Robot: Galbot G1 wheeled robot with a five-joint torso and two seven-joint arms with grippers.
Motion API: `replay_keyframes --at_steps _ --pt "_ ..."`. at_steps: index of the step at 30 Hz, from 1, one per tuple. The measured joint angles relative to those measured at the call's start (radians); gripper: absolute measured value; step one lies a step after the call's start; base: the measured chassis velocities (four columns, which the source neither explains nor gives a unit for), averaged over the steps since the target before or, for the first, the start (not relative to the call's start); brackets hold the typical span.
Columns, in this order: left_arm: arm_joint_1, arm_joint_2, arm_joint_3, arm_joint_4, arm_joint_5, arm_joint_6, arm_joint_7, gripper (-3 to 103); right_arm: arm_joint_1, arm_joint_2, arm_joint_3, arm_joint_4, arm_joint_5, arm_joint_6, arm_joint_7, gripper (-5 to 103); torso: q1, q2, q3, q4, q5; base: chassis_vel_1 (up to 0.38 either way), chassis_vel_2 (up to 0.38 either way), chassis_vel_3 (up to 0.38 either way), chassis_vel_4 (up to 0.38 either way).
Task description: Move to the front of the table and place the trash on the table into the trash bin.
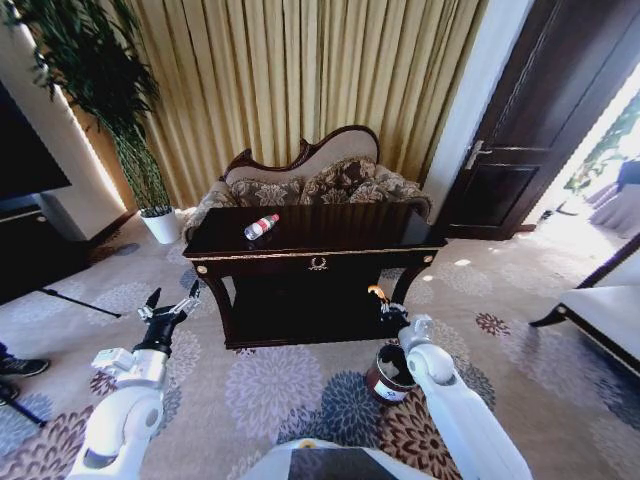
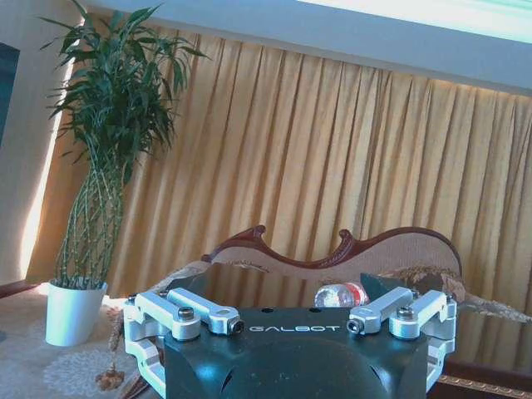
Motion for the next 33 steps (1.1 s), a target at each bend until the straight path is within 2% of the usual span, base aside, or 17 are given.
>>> replay_keyframes --at_steps 5,10,19,21,24,33 --pt "0.002 0.0 -0.001 0.009 0.0 -0.01 0.004 100 0.038 -0.002 0.002 -0.134 -0.026 0.03 -0.019 4 0.0 0.0 0.0 -0.0001 -0.0001 0.0 0.0 0.0 0.0" --pt "0.005 0.0 -0.008 0.018 -0.001 -0.019 0.011 100 0.084 -0.005 0.008 -0.314 -0.062 0.094 -0.041 4 0.0 0.0 0.0 -0.0002 0.0 0.0 0.0 0.0 0.0" --pt "0.003 -0.001 -0.006 0.022 -0.002 -0.021 0.013 100 0.098 0.026 0.016 -0.432 -0.11 0.14 -0.047 4 0.0 0.0 0.0 -0.0002 -0.0001 0.0 0.0 0.0 0.0" --pt "0.005 -0.002 -0.008 0.024 -0.002 -0.024 0.014 100 0.105 0.048 0.022 -0.495 -0.16 0.177 -0.053 4 0.0 0.0 0.0 -0.0003 0.0 0.0 0.0 0.0 0.0" --pt "0.007 -0.001 -0.01 0.026 -0.002 -0.028 0.015 100 0.114 0.063 0.025 -0.536 -0.181 0.195 -0.054 4 0.0 0.0 0.0 -0.0001 0.0001 0.0 0.0 0.0 0.0" --pt "0.007 0.003 -0.024 0.032 -0.007 -0.033 0.018 100 0.131 0.101 0.024 -0.639 -0.218 0.229 -0.055 4 0.0 0.0 0.0 -0.0002 0.0 0.0 0.0 0.0 0.0"
